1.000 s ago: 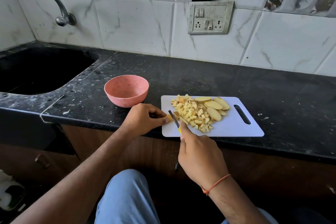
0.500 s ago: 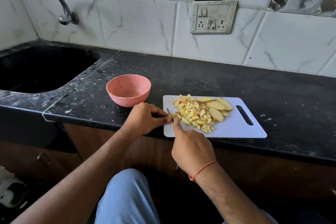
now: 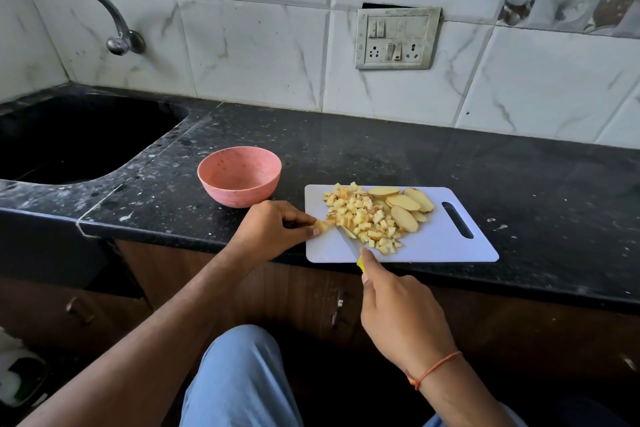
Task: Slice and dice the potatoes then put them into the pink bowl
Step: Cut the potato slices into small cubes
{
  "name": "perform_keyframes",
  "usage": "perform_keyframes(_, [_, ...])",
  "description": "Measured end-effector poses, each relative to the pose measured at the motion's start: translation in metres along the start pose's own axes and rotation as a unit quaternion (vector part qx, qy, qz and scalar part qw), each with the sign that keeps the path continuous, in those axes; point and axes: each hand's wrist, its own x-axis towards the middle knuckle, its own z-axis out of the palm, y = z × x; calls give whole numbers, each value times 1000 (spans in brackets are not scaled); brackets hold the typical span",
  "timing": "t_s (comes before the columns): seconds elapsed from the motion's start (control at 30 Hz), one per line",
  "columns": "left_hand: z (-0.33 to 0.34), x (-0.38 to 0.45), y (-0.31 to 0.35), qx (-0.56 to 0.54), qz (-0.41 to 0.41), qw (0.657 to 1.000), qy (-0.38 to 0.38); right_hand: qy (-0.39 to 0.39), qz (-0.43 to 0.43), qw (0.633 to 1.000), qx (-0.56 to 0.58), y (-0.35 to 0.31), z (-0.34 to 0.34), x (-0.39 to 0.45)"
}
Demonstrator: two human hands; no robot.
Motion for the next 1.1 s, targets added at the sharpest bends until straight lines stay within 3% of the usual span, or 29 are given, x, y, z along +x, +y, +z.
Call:
perform_keyframes(0.43, [-4,2,0,-3,-26,1000,-1,40,-55,997,-39,-26,5,12])
perform_keyframes(1.1, [0,1,-1,-32,-23,999,15,-46,-35,989,-137,-51,14,42])
